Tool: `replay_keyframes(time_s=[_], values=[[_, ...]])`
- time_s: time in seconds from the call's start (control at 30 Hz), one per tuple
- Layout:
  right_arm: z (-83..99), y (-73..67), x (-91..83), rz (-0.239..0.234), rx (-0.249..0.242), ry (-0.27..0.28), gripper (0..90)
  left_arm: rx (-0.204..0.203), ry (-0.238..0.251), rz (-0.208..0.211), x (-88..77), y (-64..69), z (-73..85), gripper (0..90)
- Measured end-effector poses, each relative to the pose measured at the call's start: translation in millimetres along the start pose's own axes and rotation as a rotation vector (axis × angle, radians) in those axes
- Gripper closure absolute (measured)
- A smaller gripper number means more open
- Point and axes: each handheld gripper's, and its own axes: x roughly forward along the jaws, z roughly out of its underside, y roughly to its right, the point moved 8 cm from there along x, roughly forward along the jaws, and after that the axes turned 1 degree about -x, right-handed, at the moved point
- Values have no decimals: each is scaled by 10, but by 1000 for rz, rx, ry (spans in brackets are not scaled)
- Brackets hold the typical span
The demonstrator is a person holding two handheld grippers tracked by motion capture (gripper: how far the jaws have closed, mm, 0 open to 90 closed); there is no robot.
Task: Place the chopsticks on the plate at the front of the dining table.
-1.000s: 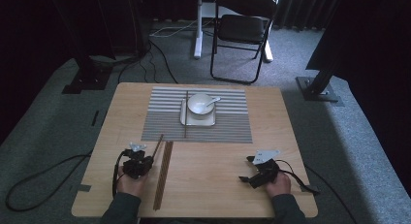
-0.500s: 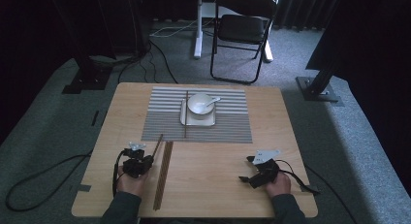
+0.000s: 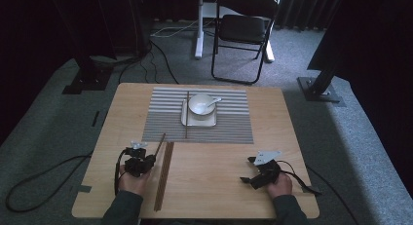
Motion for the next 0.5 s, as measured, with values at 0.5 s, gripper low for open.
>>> replay_keyframes(time_s=[0.5], values=[[0, 0, 0, 0, 0, 0, 111, -17, 14, 9, 0, 10, -76, 842]])
